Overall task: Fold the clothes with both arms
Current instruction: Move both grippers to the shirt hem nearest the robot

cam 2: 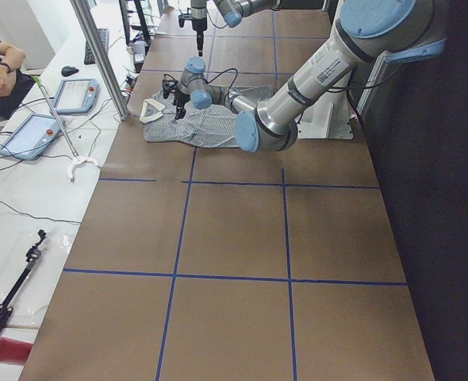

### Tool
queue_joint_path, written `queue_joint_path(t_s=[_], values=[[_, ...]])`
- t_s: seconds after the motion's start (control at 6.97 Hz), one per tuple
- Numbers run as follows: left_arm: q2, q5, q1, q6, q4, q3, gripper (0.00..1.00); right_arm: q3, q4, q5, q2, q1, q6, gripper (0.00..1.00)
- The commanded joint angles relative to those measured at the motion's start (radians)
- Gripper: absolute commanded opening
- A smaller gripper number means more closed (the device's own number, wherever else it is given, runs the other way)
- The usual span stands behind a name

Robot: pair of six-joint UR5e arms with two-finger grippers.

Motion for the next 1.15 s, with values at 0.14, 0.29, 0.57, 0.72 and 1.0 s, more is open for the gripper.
queue_joint_path(t_s=[0.14,0.29,0.57,0.72,1.0], values=[[0.276,-0.055,-0.003,0.122,0.332,-0.552,1.00,0.257,0.001,-0.095,-0.189,-0.166,0.230,1.00],[0.339,-0.053,-0.003,0.147,0.394,-0.681,1.00,0.349,0.001,-0.159,-0.249,-0.264,0.388,1.00],[0.371,-0.053,-0.003,0.167,0.473,-0.788,1.00,0.379,0.270,-0.358,-0.396,-0.495,0.669,1.00],[0.369,-0.052,-0.003,0.167,0.475,-0.788,1.00,0.376,0.273,-0.441,-0.407,-0.574,0.709,1.00],[0.363,-0.051,0.000,0.167,0.473,-0.788,1.00,0.361,0.244,-0.461,-0.410,-0.634,0.761,1.00]])
